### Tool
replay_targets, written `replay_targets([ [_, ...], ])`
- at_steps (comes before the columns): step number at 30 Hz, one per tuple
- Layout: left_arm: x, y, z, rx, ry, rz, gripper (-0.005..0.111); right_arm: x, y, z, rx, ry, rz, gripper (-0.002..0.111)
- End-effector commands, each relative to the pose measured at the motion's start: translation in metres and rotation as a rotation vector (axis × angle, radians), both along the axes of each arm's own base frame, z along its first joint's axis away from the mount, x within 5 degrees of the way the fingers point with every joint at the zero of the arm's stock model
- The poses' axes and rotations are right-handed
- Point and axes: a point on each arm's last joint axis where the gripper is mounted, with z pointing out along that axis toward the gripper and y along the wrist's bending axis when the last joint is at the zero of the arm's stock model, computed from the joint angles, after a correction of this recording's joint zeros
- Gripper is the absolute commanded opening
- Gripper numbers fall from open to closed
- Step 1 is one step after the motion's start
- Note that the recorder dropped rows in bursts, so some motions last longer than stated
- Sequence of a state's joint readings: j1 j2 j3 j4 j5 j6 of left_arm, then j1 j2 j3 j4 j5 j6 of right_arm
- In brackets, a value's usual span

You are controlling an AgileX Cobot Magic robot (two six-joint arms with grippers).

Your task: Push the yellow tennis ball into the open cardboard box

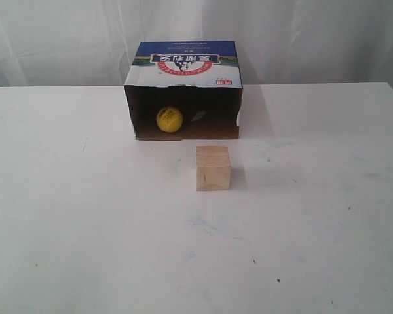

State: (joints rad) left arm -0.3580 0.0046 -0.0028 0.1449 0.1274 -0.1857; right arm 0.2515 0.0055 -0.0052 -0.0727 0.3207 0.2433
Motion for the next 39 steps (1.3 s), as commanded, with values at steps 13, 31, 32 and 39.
replay_targets([
  [13, -0.0002, 0.0005, -0.0011, -0.016, 0.009, 0.014, 0.0, 0.0, -0.0003, -0.0007, -0.007, -0.01, -0.002, 0.0],
  [31, -0.002, -0.0051, 0.0001, 0.041, -0.027, -0.07, 0.0, 0.0, -0.0003, -0.0007, -0.007, -0.01, -0.002, 0.0],
  [32, -0.002, -0.0051, 0.0001, 0.027, -0.022, -0.066, 0.0, 0.0, -0.0003, -0.0007, -0.007, -0.01, -0.002, 0.0],
  [39, -0.0019, -0.0051, 0.0001, 0.02, -0.019, -0.063, 0.0, 0.0, -0.0003, -0.0007, -0.007, -0.01, -0.002, 0.0],
])
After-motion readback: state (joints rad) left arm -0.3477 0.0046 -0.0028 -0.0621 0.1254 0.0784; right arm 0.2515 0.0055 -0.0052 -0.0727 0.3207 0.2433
